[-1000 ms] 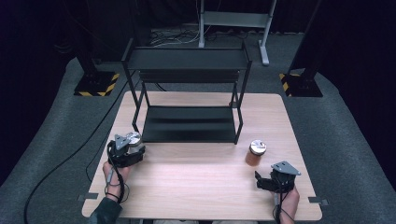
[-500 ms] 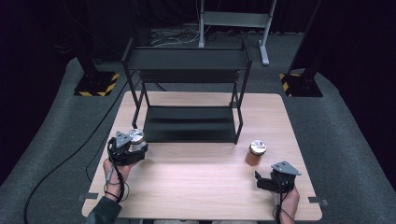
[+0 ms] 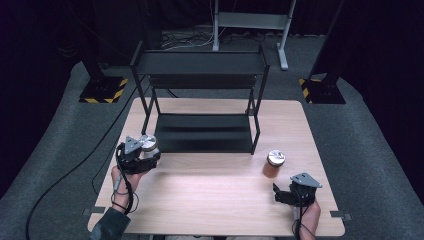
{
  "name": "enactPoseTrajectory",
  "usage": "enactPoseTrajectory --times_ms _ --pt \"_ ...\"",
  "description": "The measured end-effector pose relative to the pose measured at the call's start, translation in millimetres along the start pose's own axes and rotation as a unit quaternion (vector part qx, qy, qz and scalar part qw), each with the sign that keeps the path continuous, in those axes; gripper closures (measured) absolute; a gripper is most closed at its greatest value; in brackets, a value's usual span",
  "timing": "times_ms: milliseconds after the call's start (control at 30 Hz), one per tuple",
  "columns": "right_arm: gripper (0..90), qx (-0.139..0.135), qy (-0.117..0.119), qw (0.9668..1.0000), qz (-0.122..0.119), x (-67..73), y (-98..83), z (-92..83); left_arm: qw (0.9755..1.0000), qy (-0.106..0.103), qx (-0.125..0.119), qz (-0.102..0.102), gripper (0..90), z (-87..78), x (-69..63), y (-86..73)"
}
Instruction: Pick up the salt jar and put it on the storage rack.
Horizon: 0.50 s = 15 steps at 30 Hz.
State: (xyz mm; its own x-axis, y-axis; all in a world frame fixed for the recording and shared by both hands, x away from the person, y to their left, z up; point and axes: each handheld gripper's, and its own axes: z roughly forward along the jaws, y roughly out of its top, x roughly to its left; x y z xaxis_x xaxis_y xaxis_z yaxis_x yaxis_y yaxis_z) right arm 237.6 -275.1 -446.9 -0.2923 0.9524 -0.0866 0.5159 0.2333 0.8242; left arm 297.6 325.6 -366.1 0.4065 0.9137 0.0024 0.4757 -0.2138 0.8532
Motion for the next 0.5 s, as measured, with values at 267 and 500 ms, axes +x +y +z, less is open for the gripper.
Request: enactPoseTrajectory --times_ms 267,500 --pt "0.0 0.000 0.000 1.0000 0.001 -0.1 0.1 0.0 0.9999 -0.010 -0.003 0.004 30.5 -1.0 0.5 9.7" --pt "0.0 -0.001 0.001 1.0000 0.001 -0.5 -0.3 0.0 0.9998 -0.018 -0.003 0.010 30.5 1.1 -1.5 16.3"
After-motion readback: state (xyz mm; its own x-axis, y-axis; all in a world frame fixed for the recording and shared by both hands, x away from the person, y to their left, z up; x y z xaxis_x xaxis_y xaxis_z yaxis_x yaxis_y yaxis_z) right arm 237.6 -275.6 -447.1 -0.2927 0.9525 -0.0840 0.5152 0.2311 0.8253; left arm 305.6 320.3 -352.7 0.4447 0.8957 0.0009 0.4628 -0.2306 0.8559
